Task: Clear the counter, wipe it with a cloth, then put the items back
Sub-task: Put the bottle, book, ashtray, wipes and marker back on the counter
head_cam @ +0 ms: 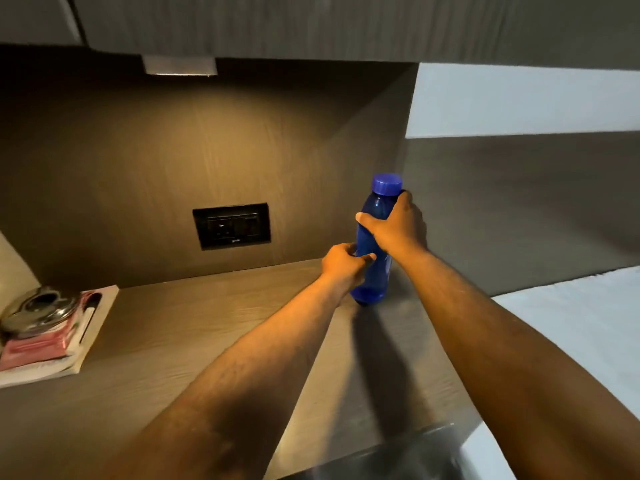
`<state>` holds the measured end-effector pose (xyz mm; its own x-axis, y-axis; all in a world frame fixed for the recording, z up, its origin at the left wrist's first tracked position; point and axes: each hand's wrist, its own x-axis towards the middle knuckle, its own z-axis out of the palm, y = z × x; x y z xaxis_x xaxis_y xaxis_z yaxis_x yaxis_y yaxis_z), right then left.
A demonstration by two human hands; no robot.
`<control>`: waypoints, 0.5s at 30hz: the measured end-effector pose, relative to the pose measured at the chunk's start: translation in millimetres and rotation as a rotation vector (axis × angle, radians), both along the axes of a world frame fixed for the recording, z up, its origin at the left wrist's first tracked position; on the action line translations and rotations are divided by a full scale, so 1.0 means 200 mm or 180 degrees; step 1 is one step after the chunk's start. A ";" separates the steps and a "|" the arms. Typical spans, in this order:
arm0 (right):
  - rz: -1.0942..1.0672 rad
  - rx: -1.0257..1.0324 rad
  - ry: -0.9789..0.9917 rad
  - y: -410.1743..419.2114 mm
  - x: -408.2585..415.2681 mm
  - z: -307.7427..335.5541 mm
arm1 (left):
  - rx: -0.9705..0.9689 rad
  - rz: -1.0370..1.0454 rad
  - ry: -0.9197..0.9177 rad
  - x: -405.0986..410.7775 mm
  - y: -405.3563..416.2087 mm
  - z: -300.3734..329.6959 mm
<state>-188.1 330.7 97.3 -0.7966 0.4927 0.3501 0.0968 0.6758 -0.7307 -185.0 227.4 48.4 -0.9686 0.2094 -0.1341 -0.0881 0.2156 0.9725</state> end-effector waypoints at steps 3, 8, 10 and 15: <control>0.0011 -0.0136 -0.0028 0.05 -0.03 -0.05 | -0.0052 -0.0133 -0.0086 -0.01 0.03 0.01; 0.0088 -0.0108 -0.0067 0.04 -0.08 -0.08 | -0.0047 -0.0205 -0.0168 0.00 0.02 0.02; 0.0131 -0.0110 -0.0154 0.04 -0.08 -0.08 | -0.0075 -0.0279 -0.0191 0.01 -0.01 0.02; -0.0488 0.0066 0.0246 -0.07 0.03 -0.08 | -0.0253 -0.0087 -0.0096 0.04 -0.20 0.01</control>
<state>-181.6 315.9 80.9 -0.6830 0.5985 0.4188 0.1440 0.6724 -0.7261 -177.5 186.5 50.0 -0.9579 0.2233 -0.1803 -0.1099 0.2947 0.9492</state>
